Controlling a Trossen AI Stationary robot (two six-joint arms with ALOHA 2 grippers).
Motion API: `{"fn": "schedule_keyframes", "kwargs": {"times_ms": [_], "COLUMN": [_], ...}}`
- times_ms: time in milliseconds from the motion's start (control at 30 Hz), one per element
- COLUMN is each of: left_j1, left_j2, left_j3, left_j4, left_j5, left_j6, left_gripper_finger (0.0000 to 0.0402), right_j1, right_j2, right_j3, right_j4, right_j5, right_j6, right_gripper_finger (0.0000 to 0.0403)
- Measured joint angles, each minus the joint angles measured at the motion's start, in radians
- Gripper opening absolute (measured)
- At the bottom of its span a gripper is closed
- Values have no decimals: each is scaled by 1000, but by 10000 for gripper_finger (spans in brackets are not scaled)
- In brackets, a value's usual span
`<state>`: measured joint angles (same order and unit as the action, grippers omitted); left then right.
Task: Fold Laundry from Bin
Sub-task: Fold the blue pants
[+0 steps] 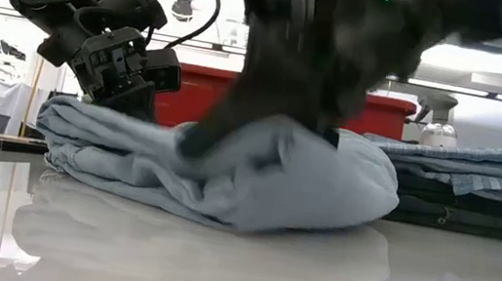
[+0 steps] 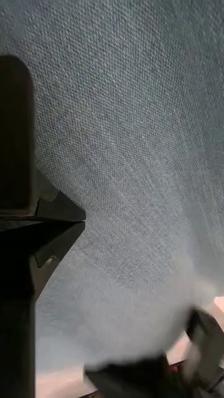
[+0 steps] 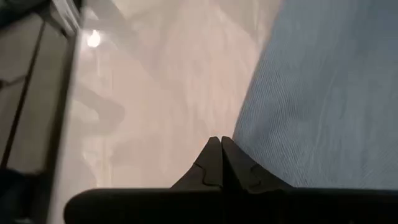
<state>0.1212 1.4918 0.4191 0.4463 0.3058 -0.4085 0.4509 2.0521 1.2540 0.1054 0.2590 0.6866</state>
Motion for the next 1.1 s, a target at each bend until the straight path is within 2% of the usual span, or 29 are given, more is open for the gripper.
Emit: {"fn": "schedule_keyframes", "kwargs": {"times_ms": [167, 300, 433, 533, 600, 767, 833, 900, 1000, 1100], "left_j1": [-1, -2, -8, -14, -20, -36, -42, -49, -66, -88], "left_j2": [0, 0, 0, 0, 0, 0, 0, 0, 0, 0], "left_j3": [1, 1, 1, 1, 1, 1, 1, 1, 1, 1], "left_j4": [-21, -26, -28, -28, -31, -44, -42, -37, -37, -37], "left_j5": [-5, -17, -47, -62, -70, -112, -125, -132, -141, -162], "left_j6": [-25, -48, -74, -82, -83, -88, -98, -114, -138, -143], "left_gripper_finger": [0, 0, 0, 0, 0, 0, 0, 0, 0, 0], "right_j1": [0, 3, -4, -8, -5, 9, 18, 26, 28, 22], "right_j2": [74, 89, 32, -72, -170, -373, -428, -462, -459, -457], "right_j3": [5, 5, 1, -9, -5, -3, -4, -2, -22, -83], "right_j4": [-39, -64, -97, -183, -243, -443, -567, -752, -966, -958], "right_j5": [-92, -100, -119, -123, -54, 202, 337, 446, 525, 541], "right_j6": [56, 68, 33, -44, -77, -109, -56, 82, 251, 296], "right_gripper_finger": [16, 16, 17, 17, 17, 17, 17, 17, 17, 16]}}
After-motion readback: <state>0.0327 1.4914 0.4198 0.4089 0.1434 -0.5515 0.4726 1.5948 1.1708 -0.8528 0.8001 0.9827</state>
